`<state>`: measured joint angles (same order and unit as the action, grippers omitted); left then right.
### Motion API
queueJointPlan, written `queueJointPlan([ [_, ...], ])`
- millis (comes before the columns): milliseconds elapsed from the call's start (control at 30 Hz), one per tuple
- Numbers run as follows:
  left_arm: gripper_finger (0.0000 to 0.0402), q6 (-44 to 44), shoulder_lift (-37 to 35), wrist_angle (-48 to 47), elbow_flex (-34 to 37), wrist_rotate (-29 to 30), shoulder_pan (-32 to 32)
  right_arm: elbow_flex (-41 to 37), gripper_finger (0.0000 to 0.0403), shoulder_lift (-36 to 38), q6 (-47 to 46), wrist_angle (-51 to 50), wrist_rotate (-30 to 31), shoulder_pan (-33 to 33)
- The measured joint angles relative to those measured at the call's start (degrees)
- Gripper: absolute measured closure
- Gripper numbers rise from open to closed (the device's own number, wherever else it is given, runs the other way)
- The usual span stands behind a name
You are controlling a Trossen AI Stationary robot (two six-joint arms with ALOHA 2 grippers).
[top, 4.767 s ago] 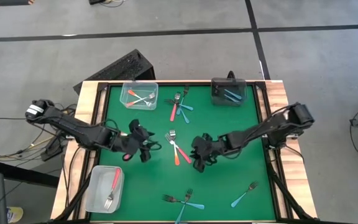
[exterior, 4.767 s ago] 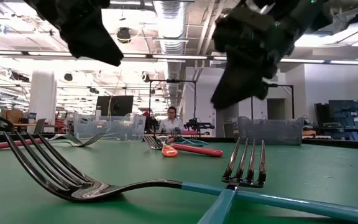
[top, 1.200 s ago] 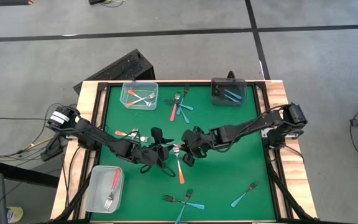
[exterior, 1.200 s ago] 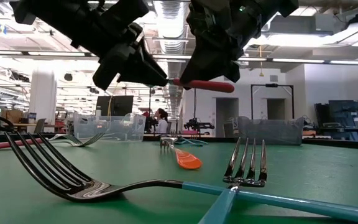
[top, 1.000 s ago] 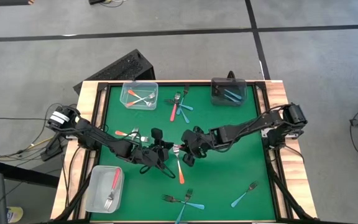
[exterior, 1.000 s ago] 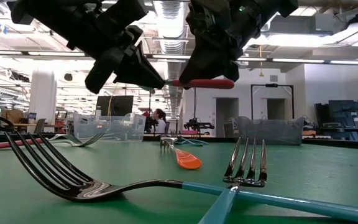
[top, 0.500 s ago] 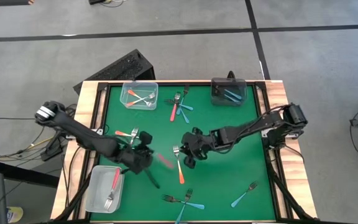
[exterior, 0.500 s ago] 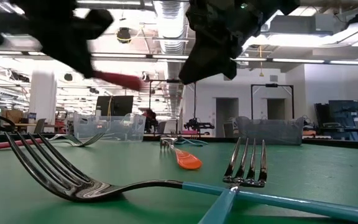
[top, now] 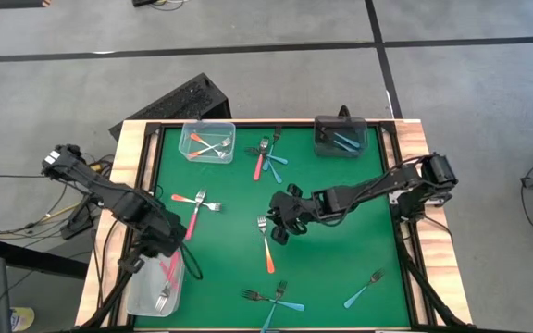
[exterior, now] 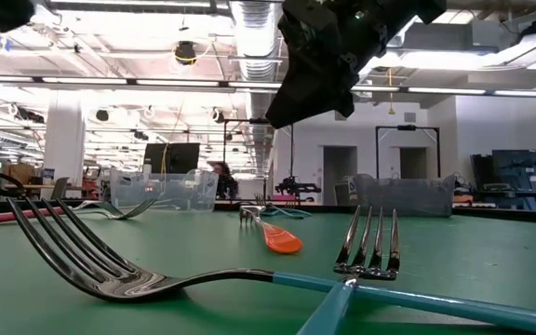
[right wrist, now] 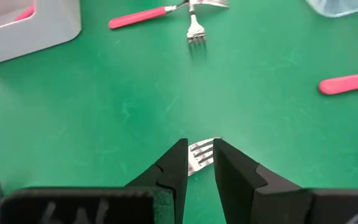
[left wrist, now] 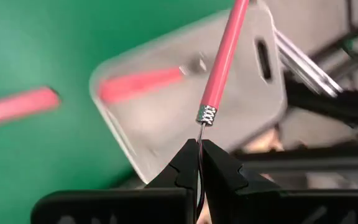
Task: Sort silverware by color (type)
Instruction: Put the pink fork into the white bin
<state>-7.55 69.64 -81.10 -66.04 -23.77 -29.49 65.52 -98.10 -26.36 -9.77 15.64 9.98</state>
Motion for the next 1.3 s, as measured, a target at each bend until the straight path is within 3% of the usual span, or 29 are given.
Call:
queueJointPlan([
  [233,0.0401,5.08,5.57,-4.68,1.32,-0.82,-2.44,0.0,0.0301,0.0,-0.57,1.82,2.54,0.5],
  [400,0.0401,12.92,11.72,-5.53,1.33,5.45,-4.96,0.0,0.0301,0.0,-0.34,1.38,2.52,0.67],
  [633,0.0396,23.48,20.67,-8.57,1.31,9.46,-7.94,0.0,0.0301,0.01,-0.15,1.22,2.52,0.48],
  [900,0.0399,25.04,22.85,-6.07,-0.69,11.37,-8.94,0.0,0.03,0.02,-0.08,0.16,2.52,0.5],
  [1133,0.039,19.57,22.15,0.58,-2.72,10.17,-8.71,0.0,0.03,0.02,-0.1,-0.57,2.52,0.56],
  [1300,0.0362,16.0,22.15,2.56,-2.78,11.15,-9.0,0.0,0.03,0.02,0.4,-1.12,2.52,1.34],
])
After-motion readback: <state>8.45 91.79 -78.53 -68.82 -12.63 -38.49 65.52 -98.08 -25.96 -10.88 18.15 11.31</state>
